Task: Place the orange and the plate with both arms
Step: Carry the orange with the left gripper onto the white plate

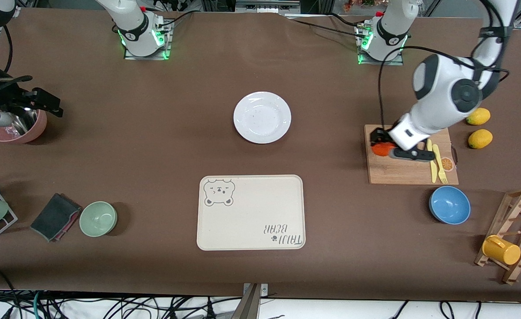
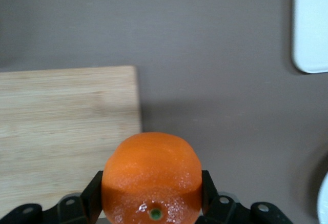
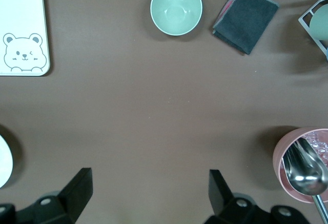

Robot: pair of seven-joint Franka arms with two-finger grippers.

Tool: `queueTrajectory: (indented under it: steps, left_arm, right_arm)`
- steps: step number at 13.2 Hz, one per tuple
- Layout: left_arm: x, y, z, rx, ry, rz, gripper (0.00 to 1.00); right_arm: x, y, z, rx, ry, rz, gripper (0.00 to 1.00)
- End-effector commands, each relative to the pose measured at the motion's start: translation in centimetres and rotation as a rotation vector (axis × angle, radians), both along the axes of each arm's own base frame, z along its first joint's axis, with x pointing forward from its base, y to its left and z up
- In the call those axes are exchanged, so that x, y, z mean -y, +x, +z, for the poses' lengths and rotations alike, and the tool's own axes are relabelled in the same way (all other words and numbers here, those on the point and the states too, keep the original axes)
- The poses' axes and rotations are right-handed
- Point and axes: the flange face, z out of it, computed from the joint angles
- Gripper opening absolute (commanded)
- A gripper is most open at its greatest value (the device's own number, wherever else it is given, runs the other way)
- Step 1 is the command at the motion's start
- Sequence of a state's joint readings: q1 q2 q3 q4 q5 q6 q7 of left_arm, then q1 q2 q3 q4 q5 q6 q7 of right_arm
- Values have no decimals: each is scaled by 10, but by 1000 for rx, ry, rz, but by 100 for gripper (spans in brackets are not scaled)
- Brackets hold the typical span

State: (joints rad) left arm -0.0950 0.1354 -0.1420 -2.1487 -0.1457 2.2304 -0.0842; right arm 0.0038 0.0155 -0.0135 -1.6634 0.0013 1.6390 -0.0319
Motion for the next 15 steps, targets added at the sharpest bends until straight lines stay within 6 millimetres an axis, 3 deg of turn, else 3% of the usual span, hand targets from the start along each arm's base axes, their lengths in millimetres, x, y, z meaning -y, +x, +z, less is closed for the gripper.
queueTrajectory:
  steps: [1,4,6,11,13,15]
  left_arm:
    - [75,6,-12,-45,-16,46,0]
    - [179,-35,-33,-82,8,31,0]
    - [220,-59,-46,-108,-16,107,0]
    - [294,-123,-81,-256,-70,140,0]
    - [327,-143,-90,-267,-65,161,0]
    - [348,-150,-97,-266,-61,202,1]
  right_arm:
    - [0,1,5,0,8,2,100]
    - [0,1,5,0,8,2,100]
    - [0,1,4,-1,8,2,100]
    - [0,1,3,-4,8,2,100]
    - [0,1,3,-4,8,2,100]
    - [0,1,3,-6,6,3,100]
